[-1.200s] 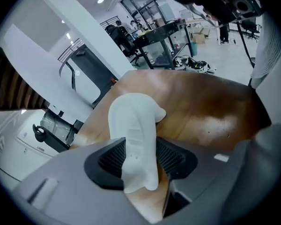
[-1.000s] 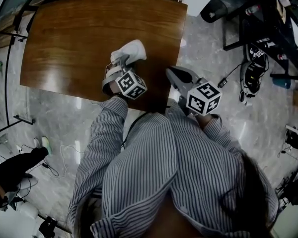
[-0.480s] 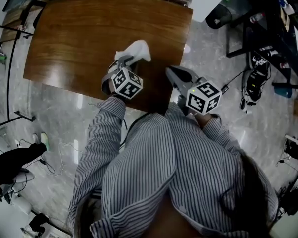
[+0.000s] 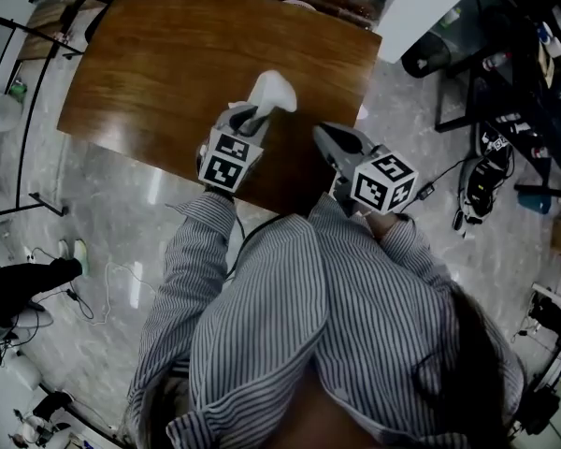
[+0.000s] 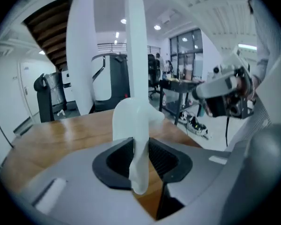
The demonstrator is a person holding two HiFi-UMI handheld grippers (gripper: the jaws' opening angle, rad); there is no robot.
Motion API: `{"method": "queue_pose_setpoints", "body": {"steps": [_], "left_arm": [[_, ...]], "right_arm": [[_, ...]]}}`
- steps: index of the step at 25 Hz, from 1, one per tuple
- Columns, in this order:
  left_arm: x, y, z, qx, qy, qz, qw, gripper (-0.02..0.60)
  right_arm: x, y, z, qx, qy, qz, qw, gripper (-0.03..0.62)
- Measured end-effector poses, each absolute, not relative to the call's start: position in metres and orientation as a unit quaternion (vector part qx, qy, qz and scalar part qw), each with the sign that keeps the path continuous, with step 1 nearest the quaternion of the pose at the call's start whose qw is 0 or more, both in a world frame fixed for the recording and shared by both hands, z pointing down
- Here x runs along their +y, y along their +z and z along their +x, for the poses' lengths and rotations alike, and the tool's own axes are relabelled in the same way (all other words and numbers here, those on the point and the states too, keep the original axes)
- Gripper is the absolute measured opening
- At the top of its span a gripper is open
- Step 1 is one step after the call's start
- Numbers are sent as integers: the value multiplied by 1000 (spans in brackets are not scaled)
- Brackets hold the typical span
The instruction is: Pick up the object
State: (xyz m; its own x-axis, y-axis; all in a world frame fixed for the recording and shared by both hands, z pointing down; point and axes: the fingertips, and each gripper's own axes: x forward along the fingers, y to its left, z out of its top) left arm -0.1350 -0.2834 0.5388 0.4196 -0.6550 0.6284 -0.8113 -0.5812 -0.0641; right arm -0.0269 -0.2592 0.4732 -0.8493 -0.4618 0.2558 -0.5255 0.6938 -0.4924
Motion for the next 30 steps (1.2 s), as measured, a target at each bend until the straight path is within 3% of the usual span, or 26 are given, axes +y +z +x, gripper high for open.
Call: {"method": "queue_pose_setpoints", "body": {"steps": [6,10,30], "left_arm": [[-266,481,-139,-465,97,856,204,112],[-253,466,-144,-471,19,851,230,112],[-234,467,-139,-468,16,851,238,110]], "right_arm": [[-257,468,-45,-924,295,238,46,3],[-256,469,-56,-925,300,226,56,3],[-239,467,-67,-932,290,202,85,2]]}}
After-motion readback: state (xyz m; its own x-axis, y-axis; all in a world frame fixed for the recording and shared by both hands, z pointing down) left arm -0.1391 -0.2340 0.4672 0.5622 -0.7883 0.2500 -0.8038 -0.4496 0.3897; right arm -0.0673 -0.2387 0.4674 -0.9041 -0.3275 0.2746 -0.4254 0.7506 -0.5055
